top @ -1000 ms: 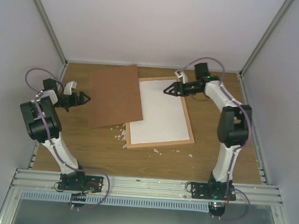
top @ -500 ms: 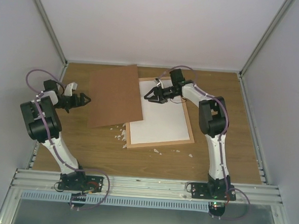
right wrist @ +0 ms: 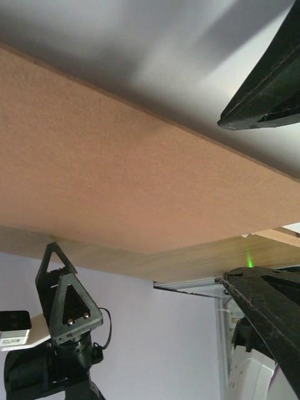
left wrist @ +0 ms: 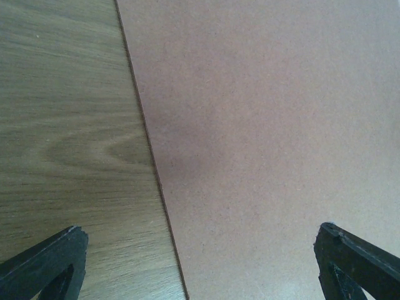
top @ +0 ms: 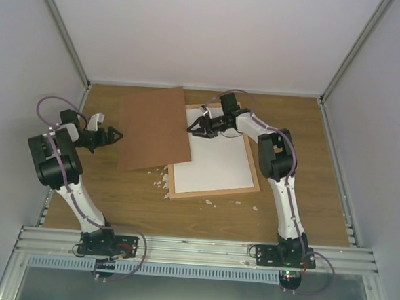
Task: Put the photo into the frame
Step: Pick up the photo frame item at the center of the board.
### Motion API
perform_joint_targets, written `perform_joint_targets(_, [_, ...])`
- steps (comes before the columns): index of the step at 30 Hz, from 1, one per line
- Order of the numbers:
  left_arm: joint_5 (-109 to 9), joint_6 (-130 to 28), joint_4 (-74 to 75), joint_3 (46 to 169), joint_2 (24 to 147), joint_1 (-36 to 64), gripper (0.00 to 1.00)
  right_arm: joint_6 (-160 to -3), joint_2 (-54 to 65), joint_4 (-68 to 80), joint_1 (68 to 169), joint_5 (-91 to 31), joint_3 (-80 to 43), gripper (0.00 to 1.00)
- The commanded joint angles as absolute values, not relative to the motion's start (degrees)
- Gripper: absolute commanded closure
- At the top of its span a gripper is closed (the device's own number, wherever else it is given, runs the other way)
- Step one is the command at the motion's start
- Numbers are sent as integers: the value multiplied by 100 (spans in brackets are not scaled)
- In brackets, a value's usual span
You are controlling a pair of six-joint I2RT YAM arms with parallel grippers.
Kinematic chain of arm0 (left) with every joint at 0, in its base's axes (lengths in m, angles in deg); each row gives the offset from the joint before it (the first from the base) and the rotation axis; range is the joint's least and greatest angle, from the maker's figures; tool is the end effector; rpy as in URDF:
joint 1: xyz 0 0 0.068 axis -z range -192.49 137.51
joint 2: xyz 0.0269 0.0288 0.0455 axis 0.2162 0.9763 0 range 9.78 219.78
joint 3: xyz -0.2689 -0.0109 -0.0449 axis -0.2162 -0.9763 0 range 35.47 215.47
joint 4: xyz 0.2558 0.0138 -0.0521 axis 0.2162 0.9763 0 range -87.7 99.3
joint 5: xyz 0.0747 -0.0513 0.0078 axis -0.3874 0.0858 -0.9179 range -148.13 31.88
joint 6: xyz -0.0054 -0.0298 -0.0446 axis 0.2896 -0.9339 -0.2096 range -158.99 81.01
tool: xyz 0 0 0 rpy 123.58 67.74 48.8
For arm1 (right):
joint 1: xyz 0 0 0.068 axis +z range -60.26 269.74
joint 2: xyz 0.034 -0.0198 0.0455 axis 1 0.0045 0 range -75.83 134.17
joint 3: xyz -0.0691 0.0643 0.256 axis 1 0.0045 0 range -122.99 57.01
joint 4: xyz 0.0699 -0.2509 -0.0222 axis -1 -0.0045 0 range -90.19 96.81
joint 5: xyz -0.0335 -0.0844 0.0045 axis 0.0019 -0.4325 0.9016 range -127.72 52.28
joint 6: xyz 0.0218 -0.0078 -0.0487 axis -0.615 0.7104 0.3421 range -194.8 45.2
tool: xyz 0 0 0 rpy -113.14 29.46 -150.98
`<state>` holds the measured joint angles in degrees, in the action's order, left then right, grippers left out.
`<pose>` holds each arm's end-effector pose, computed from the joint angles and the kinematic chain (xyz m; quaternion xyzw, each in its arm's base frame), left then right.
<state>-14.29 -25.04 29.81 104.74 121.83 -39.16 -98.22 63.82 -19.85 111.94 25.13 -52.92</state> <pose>0.3447 0.1455 0.1421 -0.0378 0.9155 -0.2897 0.2766 0.4636 0.2234 0.1399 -0.1420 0.8184 0.5558 0.0340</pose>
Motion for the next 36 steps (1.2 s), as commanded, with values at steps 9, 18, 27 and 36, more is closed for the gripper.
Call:
perform_joint_targets(9, [-1147, -2552, 2676, 10299, 12288, -3906, 2, -10038, 6628, -1913, 11393, 2275, -5510, 39])
perform_joint_targets(18, [-1118, -2573, 2639, 10314, 12316, -3894, 3, -10143, 6659, -1918, 11462, 2147, -5523, 36])
perform_joint_targets(27, [-1127, -2570, 2618, 10303, 12338, -3894, 3, -10271, 6727, -1943, 11470, 2006, -5564, 44])
perform_joint_targets(36, [-1118, -2565, 2602, 10297, 12370, -3894, 3, -10411, 6822, -1745, 11508, 2335, -5557, 50])
